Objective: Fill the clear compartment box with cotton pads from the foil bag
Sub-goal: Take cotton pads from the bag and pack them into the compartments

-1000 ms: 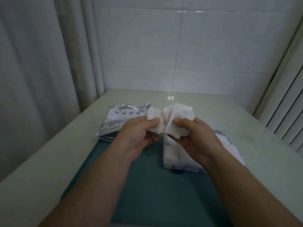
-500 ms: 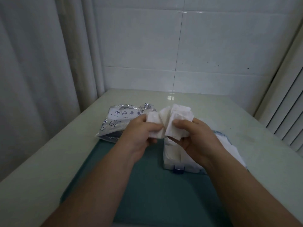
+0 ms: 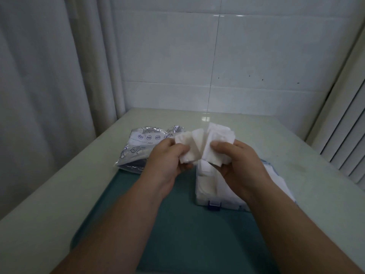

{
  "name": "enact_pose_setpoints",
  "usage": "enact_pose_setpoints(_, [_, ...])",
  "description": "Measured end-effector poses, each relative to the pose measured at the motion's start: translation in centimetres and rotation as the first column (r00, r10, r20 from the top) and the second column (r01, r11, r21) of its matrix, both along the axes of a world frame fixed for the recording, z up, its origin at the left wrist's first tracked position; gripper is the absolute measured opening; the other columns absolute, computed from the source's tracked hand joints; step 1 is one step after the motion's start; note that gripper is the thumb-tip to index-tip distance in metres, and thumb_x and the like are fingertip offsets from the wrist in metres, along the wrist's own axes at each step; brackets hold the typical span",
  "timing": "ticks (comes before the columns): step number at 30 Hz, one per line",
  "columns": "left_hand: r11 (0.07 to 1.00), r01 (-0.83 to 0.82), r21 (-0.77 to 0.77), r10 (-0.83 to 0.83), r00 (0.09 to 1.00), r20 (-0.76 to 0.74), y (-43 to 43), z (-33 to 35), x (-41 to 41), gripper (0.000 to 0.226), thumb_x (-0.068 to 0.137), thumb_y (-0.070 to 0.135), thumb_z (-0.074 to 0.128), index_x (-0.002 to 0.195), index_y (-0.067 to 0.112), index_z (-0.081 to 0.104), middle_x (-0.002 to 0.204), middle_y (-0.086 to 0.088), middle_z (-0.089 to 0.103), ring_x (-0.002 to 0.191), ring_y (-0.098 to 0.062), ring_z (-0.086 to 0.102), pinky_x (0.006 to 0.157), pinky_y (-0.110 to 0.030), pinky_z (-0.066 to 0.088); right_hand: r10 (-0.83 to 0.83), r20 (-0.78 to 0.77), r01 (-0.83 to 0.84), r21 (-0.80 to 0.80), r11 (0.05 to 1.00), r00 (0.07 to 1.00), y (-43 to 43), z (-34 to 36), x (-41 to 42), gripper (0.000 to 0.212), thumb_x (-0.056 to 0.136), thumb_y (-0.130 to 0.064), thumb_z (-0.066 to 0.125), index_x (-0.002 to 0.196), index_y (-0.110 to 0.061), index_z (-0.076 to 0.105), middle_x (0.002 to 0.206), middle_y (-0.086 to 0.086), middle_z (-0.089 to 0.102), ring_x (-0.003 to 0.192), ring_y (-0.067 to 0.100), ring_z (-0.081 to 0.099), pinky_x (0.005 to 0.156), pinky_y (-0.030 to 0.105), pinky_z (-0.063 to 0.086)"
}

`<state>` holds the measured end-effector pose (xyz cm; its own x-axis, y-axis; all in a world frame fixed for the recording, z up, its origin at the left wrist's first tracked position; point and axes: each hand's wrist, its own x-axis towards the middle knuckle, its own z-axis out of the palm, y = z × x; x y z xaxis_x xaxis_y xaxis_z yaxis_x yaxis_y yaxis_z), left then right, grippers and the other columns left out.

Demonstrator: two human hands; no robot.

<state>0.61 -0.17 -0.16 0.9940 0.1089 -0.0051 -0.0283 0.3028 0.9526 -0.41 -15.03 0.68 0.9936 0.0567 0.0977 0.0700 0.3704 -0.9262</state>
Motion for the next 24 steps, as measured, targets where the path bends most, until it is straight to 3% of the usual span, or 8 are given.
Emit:
enact_pose_setpoints(3, [0.999,-0.028,0.018,0.028,1.000,0.003,0.30,-0.18,0.12,0.009,0.086,-0.003,0.060,0.084,0.006,0.060,0.092,-0.017,0.065,0.080,-0.026,0.064,0.067,-0.038,0.058,-0.002,0.038,0.002,-0.004,1.000,0.999,-0.09,0.18,-0.10,0.015,0.086,0.005,0.058,0.095,0.001,0.069,0.091,0.015,0.072,0.086,0.027,0.069,0.083,0.040,0.055])
enact_pose_setpoints(8, [0.998,-0.027,0.061,0.025,0.999,0.033,0.32,-0.39,-0.01,0.009,0.084,-0.005,0.063,0.090,0.001,0.060,0.085,-0.018,0.064,0.068,-0.022,0.064,0.065,-0.037,0.059,0.030,0.093,-0.016,-0.143,0.990,0.995,-0.09,0.00,-0.28,0.015,0.083,0.002,0.063,0.095,-0.002,0.071,0.088,0.009,0.075,0.083,0.022,0.071,0.077,0.033,0.058])
enact_pose_setpoints(11, [0.998,0.028,0.058,-0.031,0.998,0.048,0.24,-0.28,-0.17,0.014,0.083,-0.010,0.056,0.095,-0.005,0.062,0.091,-0.025,0.065,0.079,-0.030,0.064,0.077,-0.047,0.060,0.002,0.102,0.025,-0.264,0.964,0.995,0.05,-0.27,-0.32,0.013,0.082,-0.004,0.068,0.094,-0.006,0.074,0.091,0.010,0.076,0.087,0.024,0.072,0.084,0.040,0.057])
enact_pose_setpoints(17, [0.971,0.193,-0.143,-0.185,0.981,0.064,0.22,0.20,-0.46,0.021,0.088,-0.003,0.046,0.101,-0.002,0.063,0.089,-0.017,0.066,0.072,-0.024,0.066,0.066,-0.035,0.058,-0.055,0.085,0.077,-0.286,0.955,0.995,0.03,-0.19,-0.26,0.014,0.082,-0.005,0.070,0.095,-0.009,0.075,0.094,0.010,0.076,0.095,0.031,0.071,0.092,0.050,0.054])
enact_pose_setpoints(20, [0.986,0.148,-0.077,-0.144,0.988,0.060,0.11,0.01,-0.42,0.014,0.091,0.000,0.053,0.101,-0.003,0.063,0.089,-0.016,0.068,0.074,-0.024,0.067,0.065,-0.035,0.059,-0.040,0.059,0.055,-0.265,0.963,0.997,0.04,-0.14,-0.34,0.015,0.083,-0.003,0.067,0.095,-0.008,0.074,0.094,0.011,0.076,0.094,0.030,0.071,0.091,0.047,0.055])
enact_pose_setpoints(24, [0.999,0.023,0.032,-0.025,0.997,0.071,0.01,-0.30,-0.20,0.012,0.090,-0.002,0.056,0.084,0.005,0.063,0.084,-0.015,0.064,0.075,-0.024,0.063,0.060,-0.033,0.058,-0.038,0.045,0.049,-0.251,0.967,0.998,-0.19,-0.05,-0.21,0.015,0.082,-0.002,0.064,0.091,-0.007,0.074,0.091,0.011,0.075,0.093,0.032,0.069,0.090,0.049,0.052])
